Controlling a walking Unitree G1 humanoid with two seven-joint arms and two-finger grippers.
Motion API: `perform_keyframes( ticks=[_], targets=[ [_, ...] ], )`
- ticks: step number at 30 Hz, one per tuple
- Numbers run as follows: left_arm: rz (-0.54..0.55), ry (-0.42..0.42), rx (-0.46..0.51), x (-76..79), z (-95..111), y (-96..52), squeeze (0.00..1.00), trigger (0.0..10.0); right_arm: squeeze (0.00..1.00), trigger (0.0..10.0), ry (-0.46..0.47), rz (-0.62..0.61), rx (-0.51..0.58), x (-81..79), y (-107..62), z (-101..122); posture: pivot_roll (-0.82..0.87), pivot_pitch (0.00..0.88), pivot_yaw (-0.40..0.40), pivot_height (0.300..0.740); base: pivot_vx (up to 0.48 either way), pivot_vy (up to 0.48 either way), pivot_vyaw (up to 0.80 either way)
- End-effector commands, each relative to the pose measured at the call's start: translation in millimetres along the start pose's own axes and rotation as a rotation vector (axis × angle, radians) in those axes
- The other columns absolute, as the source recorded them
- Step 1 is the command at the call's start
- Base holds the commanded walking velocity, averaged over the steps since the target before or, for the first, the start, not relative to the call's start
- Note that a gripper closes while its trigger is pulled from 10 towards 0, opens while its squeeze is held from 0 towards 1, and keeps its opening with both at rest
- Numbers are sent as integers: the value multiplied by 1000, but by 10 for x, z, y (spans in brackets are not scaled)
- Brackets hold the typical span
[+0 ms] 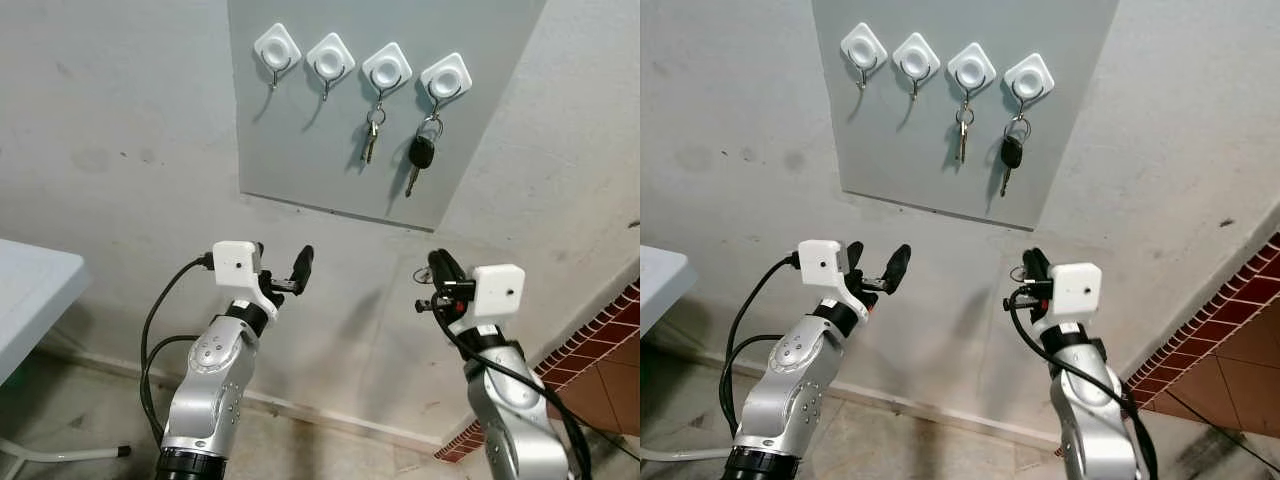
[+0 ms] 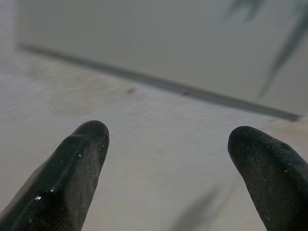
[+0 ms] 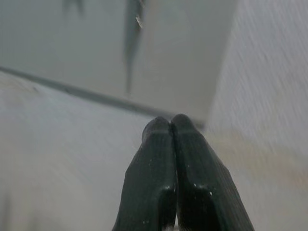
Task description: Hang keys on a hook
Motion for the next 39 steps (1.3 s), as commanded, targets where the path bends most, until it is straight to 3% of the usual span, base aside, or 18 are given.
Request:
perform_keyframes(
  ticks=[1,4,10,21,31,39],
  targets=[
    [-39,18,3,95,49,15,0,10000,0,10000,17,29,22,16,52,57,-26,67,-71,714,0,0,0],
    [-70,25,16,168,132,33,0,10000,0,10000,71,106,114,-34,221,297,-18,68,-75,714,0,0,0],
    [-101,29,43,241,250,64,0,10000,0,10000,110,150,196,-99,377,505,-12,61,-77,714,0,0,0],
    [-93,17,82,220,424,78,0,10000,0,10000,156,219,319,-217,686,851,-1,53,-86,714,0,0,0],
    [-89,5,99,240,469,80,0,10000,0,10000,198,307,387,-405,853,1054,14,46,-100,714,0,0,0],
    [-92,6,98,255,470,69,0,10000,0,10000,239,301,431,-470,972,1195,24,43,-103,714,0,0,0]
  ],
)
Point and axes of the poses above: a point about 5 cm out from each wrist's last joint towards the gripper, its own y axis pointing out of the wrist towards the gripper, its own z axis along the axis of the wrist's last joint, x = y × z, the point moved 3 cm from there along y, pointing out of the wrist towards the gripper, and after that the axes turned 10 degrees about -y, right-handed, at the moved point
